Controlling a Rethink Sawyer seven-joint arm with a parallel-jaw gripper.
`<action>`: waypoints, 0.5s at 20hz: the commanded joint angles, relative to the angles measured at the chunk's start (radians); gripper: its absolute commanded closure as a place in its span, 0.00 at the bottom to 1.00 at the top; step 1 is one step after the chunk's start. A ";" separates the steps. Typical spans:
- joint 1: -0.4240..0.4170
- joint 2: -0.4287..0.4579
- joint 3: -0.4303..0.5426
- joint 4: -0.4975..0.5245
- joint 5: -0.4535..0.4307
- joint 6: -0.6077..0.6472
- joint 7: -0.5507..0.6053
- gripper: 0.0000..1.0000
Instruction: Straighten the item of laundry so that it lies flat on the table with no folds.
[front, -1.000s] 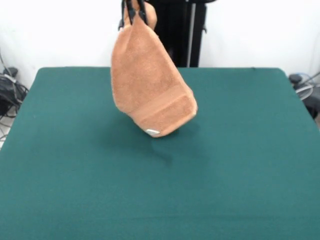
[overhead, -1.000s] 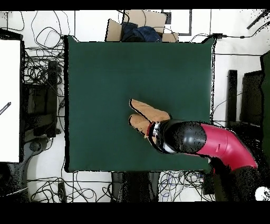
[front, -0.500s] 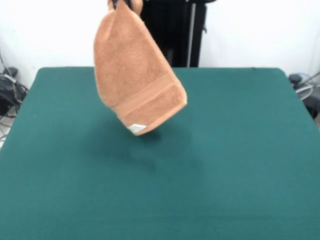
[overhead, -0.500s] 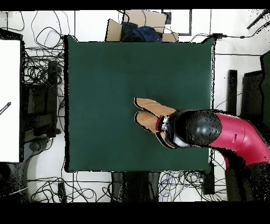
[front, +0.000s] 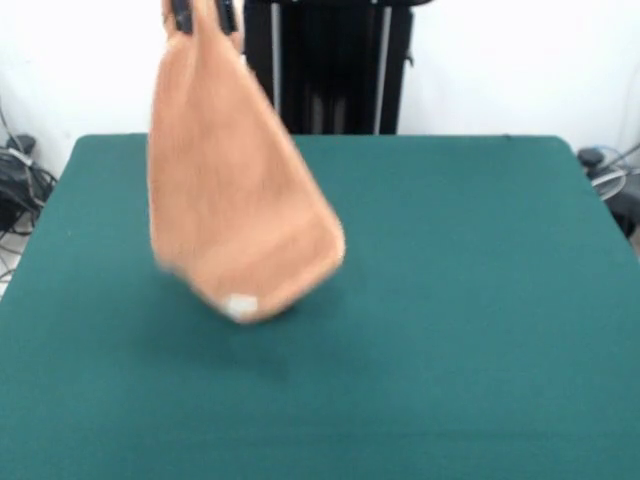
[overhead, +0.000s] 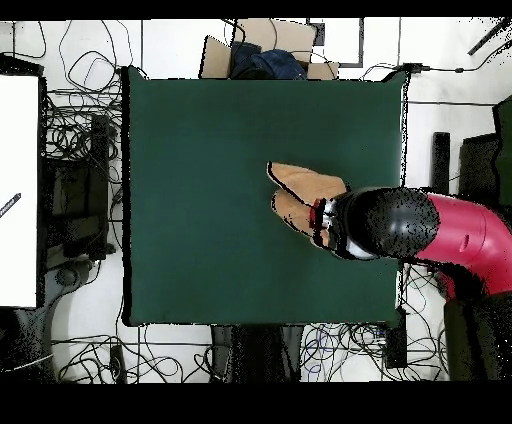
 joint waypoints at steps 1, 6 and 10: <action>-0.004 0.036 0.089 -0.026 -0.024 0.028 -0.219 0.00; 0.000 0.024 0.083 -0.010 -0.024 -0.003 -0.200 0.00; 0.009 0.009 0.069 0.029 -0.022 -0.037 -0.162 0.00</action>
